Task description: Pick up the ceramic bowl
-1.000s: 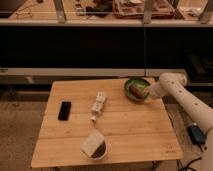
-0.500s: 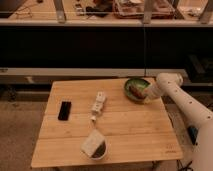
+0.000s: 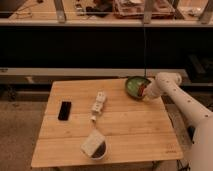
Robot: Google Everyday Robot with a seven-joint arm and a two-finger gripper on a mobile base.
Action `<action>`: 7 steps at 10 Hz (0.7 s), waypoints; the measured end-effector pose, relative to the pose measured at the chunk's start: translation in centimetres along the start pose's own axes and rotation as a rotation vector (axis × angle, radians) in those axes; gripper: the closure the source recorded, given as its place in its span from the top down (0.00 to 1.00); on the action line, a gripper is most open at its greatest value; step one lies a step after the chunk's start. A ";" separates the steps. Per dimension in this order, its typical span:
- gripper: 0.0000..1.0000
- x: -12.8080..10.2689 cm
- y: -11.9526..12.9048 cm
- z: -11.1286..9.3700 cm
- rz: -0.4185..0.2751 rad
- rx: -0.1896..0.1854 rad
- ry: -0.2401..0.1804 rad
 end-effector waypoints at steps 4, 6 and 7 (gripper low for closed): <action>0.00 1.4 -1.3 -9.6 -0.091 0.126 0.070; 0.00 1.0 -0.9 -15.0 -0.144 0.208 0.087; 0.00 0.6 -0.4 -17.1 -0.166 0.249 0.082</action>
